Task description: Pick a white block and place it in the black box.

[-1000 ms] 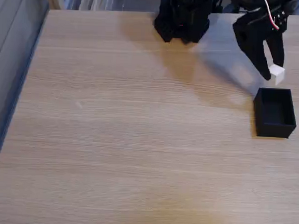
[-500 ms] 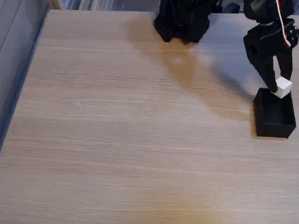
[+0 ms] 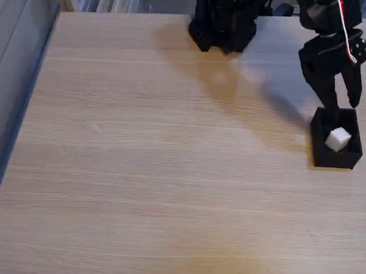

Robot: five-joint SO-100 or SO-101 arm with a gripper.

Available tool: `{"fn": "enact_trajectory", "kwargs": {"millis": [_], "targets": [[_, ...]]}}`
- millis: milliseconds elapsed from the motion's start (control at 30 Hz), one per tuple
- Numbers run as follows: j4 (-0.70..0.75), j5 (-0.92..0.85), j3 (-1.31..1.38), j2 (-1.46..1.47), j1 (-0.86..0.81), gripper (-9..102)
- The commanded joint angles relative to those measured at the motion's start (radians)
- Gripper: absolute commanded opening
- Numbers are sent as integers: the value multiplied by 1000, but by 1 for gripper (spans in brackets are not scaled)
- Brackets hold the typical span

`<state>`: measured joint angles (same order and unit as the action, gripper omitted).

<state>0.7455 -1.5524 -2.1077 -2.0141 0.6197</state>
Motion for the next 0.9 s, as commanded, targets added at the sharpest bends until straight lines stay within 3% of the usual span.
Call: {"fn": "enact_trajectory", "kwargs": {"millis": [0, 100, 367, 600, 867], "targets": [[-9, 8, 44, -17, -18, 14], [20, 5, 40, -54, -43, 0], [129, -38, -92, -276, -238, 0], [167, -132, -397, -571, -462, 0], [298, -89, -718, -905, -534, 0]]}}
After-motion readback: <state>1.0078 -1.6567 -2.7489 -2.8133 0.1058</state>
